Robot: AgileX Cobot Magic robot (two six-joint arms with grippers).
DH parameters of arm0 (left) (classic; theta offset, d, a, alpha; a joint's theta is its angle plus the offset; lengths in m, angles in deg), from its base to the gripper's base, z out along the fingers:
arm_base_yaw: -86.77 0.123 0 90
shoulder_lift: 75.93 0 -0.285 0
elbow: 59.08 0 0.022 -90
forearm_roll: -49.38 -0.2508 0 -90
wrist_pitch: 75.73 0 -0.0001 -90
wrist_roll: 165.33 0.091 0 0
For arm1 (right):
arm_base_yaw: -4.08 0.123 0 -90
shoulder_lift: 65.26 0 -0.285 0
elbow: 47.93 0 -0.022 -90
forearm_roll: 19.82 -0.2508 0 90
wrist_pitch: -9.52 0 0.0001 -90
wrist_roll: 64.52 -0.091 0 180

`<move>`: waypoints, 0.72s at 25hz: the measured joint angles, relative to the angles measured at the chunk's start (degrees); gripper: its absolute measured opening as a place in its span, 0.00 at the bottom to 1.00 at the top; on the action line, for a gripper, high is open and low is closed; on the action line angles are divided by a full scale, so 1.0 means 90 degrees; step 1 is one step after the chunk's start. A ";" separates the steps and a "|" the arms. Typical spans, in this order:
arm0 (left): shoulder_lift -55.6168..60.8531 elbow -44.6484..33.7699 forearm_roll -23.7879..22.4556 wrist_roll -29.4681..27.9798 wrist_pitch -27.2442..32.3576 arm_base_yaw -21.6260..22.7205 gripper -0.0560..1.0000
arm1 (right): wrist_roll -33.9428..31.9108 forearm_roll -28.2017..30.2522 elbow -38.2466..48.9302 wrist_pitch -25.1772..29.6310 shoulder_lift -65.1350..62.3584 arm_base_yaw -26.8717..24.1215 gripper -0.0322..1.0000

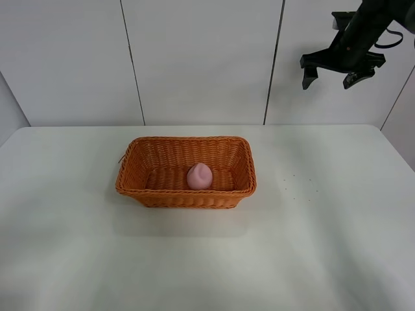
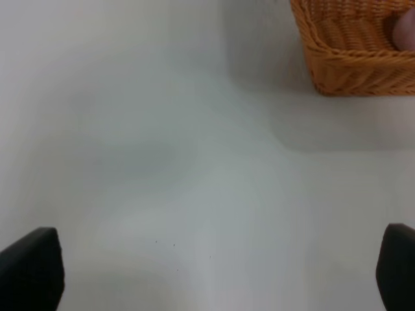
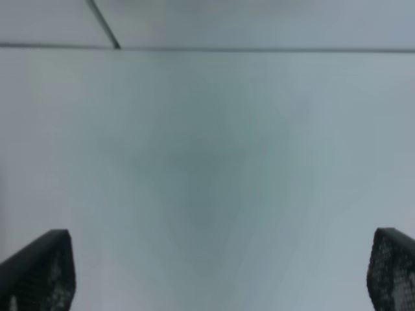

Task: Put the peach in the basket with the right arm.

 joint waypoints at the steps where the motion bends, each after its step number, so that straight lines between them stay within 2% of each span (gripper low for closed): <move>1: 0.0000 0.0000 0.0000 0.0000 0.0000 0.0000 0.99 | 0.0000 0.0000 0.0271 -0.0004 -0.0217 0.0000 0.70; 6: 0.0000 0.0000 0.0000 0.0000 0.0000 0.0000 0.99 | 0.0000 0.0000 0.2019 -0.0013 -0.1587 0.0000 0.70; 18: 0.0000 0.0000 0.0000 0.0000 0.0000 0.0000 0.99 | 0.0000 -0.0036 0.7412 -0.0002 -0.6370 0.0000 0.70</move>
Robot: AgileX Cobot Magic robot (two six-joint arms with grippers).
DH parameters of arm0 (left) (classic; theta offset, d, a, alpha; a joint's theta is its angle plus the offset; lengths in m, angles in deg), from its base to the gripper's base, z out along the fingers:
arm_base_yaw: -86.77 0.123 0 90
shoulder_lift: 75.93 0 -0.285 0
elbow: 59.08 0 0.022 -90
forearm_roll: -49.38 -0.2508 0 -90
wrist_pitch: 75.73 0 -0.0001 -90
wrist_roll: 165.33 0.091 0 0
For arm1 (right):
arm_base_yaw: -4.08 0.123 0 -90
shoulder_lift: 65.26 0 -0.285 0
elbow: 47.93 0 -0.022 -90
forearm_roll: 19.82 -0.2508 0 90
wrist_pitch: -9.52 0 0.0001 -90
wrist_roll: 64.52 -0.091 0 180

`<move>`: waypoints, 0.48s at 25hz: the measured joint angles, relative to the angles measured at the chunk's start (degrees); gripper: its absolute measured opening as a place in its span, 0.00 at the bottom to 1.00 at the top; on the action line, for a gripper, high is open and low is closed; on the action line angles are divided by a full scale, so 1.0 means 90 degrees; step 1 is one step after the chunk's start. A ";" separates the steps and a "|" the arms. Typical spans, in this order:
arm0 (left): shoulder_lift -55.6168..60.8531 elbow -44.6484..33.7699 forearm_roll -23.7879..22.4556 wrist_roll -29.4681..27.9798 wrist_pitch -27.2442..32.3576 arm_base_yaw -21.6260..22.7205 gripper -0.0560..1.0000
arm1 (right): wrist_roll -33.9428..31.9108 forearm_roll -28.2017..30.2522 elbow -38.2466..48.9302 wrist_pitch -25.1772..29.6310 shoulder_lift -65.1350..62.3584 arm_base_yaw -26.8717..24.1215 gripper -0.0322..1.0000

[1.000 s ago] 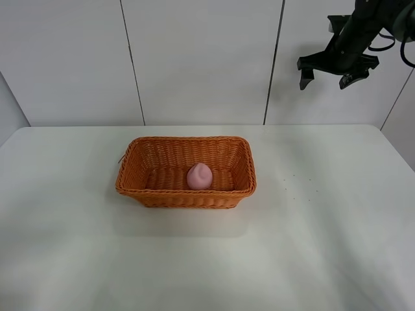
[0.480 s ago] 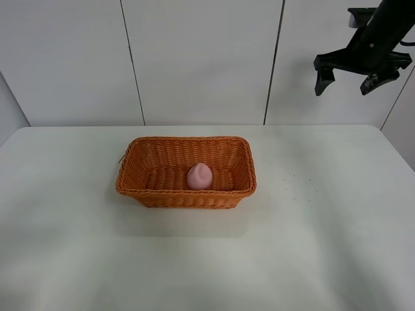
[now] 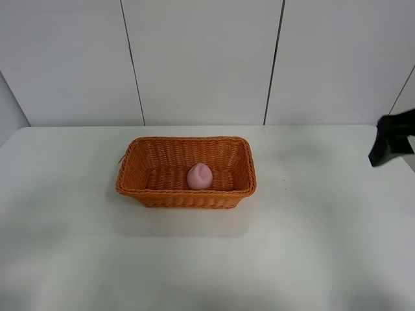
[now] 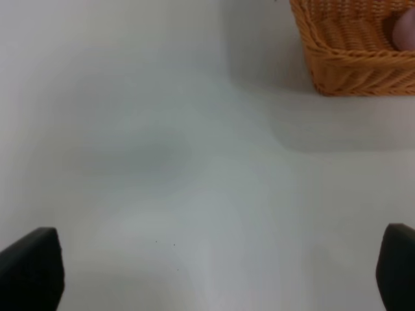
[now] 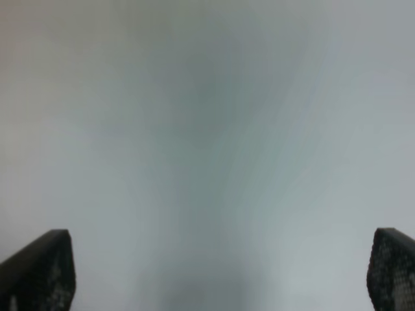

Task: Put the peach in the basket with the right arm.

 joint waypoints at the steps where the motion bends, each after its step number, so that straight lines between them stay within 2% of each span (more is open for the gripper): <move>1: 0.0000 0.0000 0.0000 0.0000 0.0000 0.0000 0.99 | 0.0000 0.0000 0.0329 0.0007 -0.0348 0.0000 0.70; 7: 0.0000 0.0000 0.0000 0.0000 0.0000 0.0000 0.99 | 0.0000 0.0000 0.2216 -0.0527 -0.2979 0.0000 0.70; 12: 0.0000 0.0000 0.0000 0.0000 0.0000 0.0000 0.99 | 0.0000 0.0000 0.3180 -0.0849 -0.4971 0.0000 0.70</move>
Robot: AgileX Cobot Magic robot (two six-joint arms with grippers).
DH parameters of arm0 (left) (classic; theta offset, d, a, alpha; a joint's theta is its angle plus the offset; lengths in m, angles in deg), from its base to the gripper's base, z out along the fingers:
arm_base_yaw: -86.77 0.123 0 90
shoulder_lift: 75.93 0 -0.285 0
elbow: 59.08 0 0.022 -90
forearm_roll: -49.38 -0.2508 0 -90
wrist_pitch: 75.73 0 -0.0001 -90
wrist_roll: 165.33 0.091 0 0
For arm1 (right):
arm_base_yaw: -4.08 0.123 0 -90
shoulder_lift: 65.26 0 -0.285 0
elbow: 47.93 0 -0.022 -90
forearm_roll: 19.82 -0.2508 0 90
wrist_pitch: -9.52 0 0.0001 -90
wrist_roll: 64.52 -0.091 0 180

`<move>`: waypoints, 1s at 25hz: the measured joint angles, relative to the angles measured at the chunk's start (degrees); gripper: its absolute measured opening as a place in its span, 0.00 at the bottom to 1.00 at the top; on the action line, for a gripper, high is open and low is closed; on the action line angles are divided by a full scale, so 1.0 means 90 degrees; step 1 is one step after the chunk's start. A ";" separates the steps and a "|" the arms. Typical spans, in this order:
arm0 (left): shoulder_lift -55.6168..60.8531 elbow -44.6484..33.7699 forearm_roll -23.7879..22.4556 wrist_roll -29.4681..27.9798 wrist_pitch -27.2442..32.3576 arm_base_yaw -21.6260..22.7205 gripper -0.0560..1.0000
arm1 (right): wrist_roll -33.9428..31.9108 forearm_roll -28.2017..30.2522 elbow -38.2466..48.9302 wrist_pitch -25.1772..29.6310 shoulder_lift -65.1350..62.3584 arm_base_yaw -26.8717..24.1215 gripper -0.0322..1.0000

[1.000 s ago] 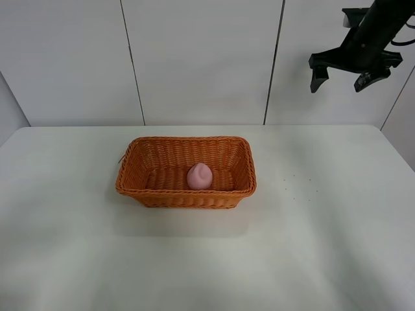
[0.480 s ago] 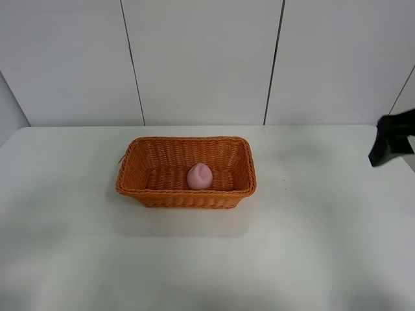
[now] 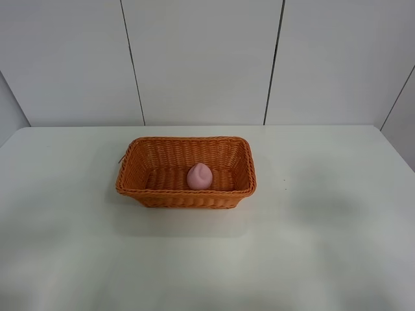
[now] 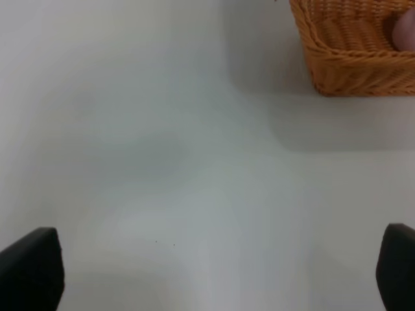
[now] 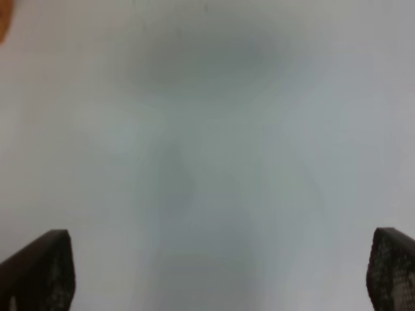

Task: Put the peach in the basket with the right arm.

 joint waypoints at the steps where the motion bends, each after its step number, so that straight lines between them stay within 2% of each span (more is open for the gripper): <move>1: 0.0000 0.0000 0.0000 0.0000 0.0000 0.0000 0.99 | 0.0000 0.0000 0.0138 -0.0054 -0.0406 0.0000 0.70; 12: 0.0000 0.0000 0.0000 0.0000 0.0000 0.0000 0.99 | 0.0000 0.0000 0.0423 -0.0323 -0.2446 0.0000 0.70; 25: 0.0000 0.0000 0.0000 0.0000 0.0000 0.0000 0.99 | 0.0000 0.0000 0.0423 -0.0323 -0.2560 0.0000 0.70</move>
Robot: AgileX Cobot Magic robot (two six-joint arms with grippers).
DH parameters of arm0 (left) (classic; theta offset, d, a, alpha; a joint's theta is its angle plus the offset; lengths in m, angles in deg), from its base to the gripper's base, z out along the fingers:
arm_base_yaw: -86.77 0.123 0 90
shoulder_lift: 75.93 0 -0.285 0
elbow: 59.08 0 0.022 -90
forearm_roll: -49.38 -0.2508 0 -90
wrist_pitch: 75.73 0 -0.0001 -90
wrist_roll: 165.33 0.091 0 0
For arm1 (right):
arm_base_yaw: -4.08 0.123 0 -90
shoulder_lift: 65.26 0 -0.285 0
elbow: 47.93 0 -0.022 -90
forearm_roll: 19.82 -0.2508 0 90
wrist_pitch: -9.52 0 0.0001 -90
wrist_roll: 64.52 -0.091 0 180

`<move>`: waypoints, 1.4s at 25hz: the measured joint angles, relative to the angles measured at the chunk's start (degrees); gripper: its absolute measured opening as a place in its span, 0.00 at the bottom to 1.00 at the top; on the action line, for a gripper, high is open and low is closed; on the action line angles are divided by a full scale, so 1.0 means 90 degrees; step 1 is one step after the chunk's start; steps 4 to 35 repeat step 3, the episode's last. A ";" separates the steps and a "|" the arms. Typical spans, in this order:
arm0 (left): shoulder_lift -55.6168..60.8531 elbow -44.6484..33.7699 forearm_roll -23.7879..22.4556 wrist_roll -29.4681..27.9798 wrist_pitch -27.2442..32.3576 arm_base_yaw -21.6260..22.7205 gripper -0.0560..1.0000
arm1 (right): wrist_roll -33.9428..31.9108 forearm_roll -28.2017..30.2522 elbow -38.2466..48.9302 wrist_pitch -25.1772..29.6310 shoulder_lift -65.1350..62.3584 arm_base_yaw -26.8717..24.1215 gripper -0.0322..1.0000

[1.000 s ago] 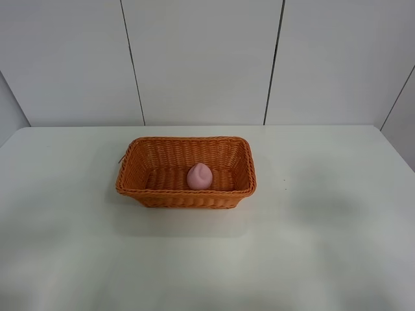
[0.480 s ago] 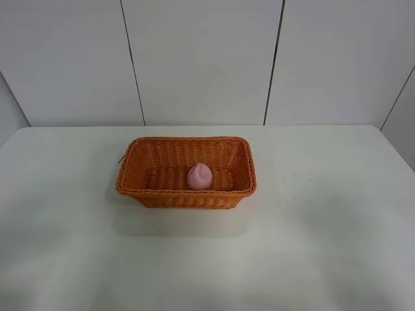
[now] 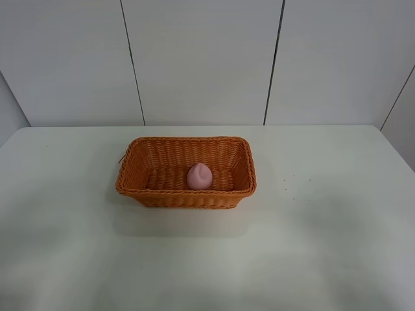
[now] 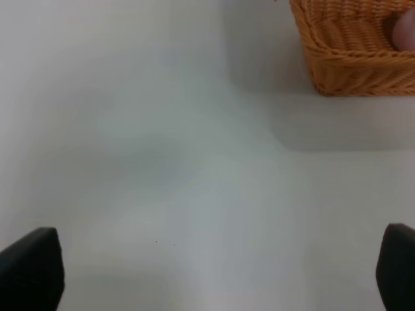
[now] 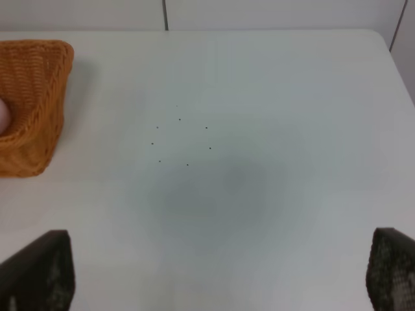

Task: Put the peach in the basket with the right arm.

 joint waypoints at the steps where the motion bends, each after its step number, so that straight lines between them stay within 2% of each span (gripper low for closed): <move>1: 0.0000 0.0000 0.0000 0.0000 0.0000 0.0000 0.99 | 0.0000 0.0000 0.0000 0.0000 0.0000 0.0000 0.70; 35: 0.0000 0.0000 0.0000 0.0000 0.0000 0.0000 0.99 | 0.0000 0.0000 0.0000 0.0000 0.0000 0.0000 0.70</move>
